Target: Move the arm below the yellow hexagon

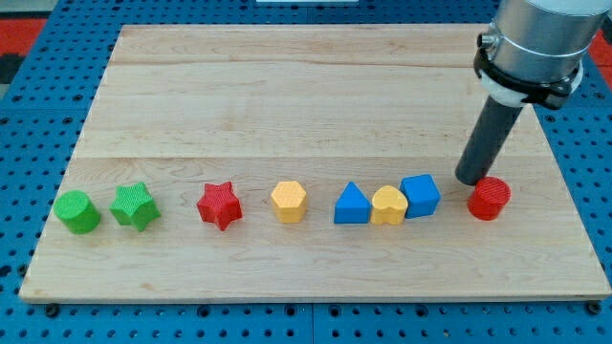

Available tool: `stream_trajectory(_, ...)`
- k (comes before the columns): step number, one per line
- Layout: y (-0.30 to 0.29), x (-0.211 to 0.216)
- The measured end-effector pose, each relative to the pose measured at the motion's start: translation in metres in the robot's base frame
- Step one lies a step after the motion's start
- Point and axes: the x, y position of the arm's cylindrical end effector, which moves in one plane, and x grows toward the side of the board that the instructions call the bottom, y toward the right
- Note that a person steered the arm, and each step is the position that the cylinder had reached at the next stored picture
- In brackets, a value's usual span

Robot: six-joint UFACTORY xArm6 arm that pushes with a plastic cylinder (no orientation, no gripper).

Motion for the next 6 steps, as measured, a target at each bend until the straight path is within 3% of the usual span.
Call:
stream_trajectory(1,-0.005,-0.058)
stream_trajectory(2,0.071,-0.064)
stream_trajectory(3,0.167,-0.024)
stream_trajectory(4,0.143,0.087)
stream_trajectory(5,0.049,0.139)
stream_trajectory(6,-0.082,0.130)
